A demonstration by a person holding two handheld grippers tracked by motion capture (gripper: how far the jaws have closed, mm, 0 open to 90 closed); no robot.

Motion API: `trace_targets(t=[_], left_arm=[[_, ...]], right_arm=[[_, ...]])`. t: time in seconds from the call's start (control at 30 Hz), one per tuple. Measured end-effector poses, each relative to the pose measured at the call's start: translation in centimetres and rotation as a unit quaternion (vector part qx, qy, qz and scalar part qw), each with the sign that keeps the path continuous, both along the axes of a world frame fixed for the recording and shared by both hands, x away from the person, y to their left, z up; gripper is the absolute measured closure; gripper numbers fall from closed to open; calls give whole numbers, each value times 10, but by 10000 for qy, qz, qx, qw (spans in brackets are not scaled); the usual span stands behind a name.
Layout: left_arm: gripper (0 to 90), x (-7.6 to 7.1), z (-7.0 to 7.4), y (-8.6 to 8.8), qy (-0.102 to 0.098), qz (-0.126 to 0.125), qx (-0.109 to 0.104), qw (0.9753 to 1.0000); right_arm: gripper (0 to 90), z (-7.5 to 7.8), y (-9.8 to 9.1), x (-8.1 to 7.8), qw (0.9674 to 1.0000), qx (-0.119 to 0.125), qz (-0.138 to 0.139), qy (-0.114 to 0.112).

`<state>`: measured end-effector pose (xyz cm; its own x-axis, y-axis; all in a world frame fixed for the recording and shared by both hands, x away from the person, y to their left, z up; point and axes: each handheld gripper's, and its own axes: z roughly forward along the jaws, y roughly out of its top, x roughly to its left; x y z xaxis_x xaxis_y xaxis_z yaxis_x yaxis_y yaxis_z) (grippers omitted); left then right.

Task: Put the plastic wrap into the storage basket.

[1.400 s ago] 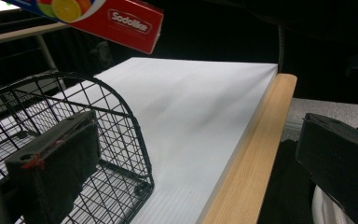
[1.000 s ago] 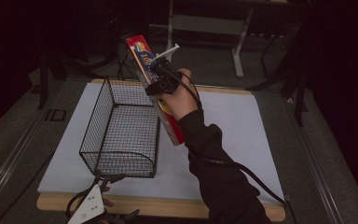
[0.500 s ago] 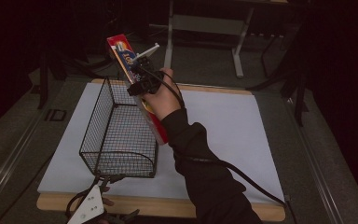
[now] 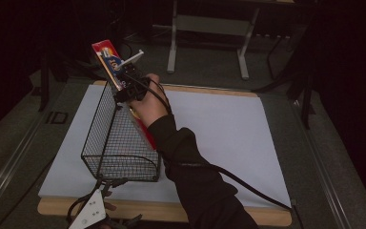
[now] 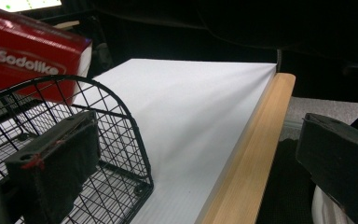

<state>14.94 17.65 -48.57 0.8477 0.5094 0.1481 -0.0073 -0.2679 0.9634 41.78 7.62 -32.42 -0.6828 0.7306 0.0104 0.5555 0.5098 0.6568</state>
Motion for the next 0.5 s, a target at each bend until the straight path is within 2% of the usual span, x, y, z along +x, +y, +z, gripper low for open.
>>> trace_targets(t=[0.3, 0.37, 0.5], left_arm=[[2, 0, 0, 0, -14, -8, 6, 10000], [2, -1, 0, 0, -74, 37, 36, 10000], [2, 1, 0, 2, -10, 51, 10, 10000]], right_arm=[[392, -17, 14, -2, 9999, 135, 32, -59], [392, -21, 16, -2, 9997, 224, 16, -46], [391, -30, 20, -2, 9996, 295, 8, 4]])
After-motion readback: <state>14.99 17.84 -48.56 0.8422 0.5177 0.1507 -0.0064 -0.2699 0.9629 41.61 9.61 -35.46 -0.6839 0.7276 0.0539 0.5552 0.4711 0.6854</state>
